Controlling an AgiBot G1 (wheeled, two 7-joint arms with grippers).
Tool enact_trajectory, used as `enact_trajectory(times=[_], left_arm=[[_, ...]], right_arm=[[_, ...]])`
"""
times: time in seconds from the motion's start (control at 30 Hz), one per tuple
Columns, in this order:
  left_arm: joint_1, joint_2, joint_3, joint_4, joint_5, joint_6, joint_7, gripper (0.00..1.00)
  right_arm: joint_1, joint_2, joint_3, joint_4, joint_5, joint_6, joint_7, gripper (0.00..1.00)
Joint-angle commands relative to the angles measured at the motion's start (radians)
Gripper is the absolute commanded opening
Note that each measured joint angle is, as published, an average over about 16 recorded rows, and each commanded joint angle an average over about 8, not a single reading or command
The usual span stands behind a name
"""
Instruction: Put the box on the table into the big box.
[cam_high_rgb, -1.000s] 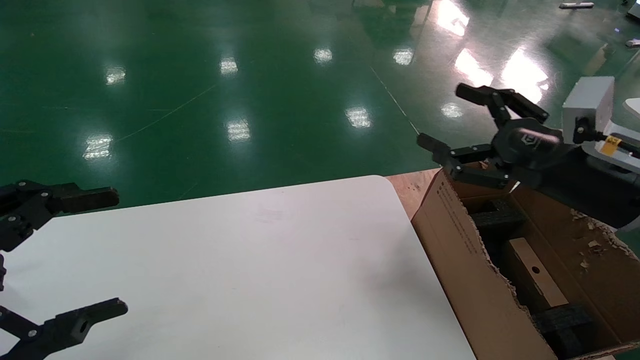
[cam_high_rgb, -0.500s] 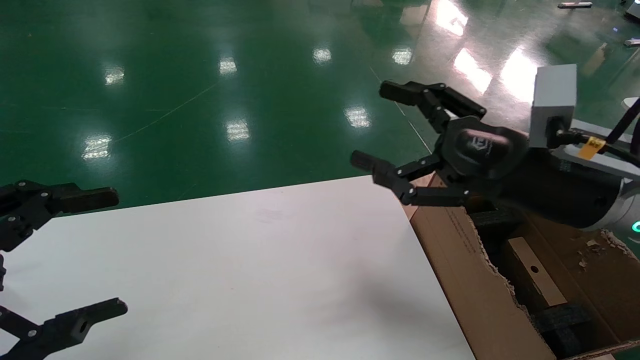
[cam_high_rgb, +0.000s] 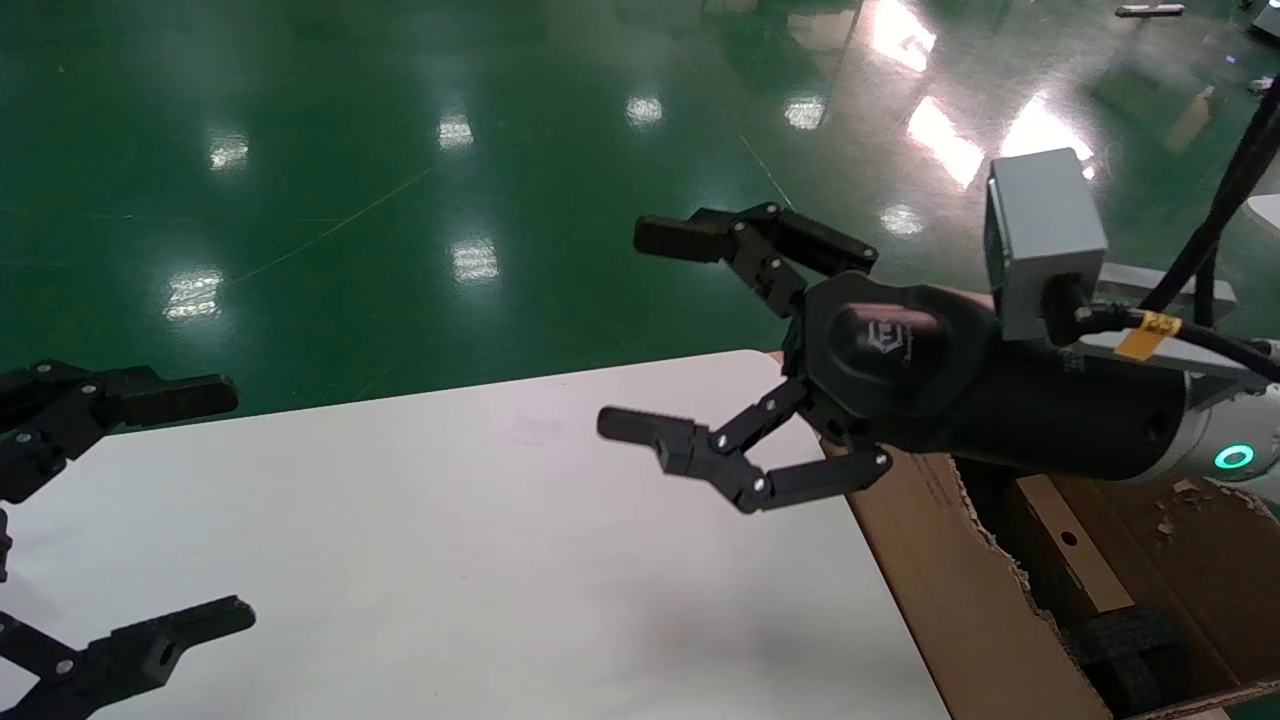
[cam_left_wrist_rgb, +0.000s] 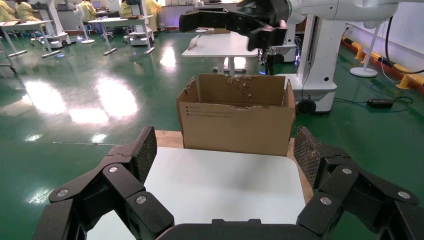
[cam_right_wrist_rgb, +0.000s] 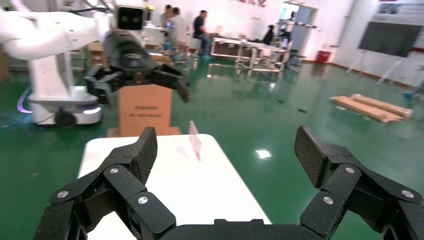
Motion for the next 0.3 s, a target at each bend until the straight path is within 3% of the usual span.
enact_trajectory(times=[0.03,0.3], left_arm=[[0.000,0.000,0.000,0.000,0.000,0.000,0.000,1.00],[0.000,0.000,0.000,0.000,0.000,0.000,0.000,1.00]], right_arm=[[-0.002,-0.020,0.035,0.003,-0.041,-0.018,0.038,1.00],[-0.009,-0.083,0.151,0.014,-0.176,-0.079,0.164,1.00]])
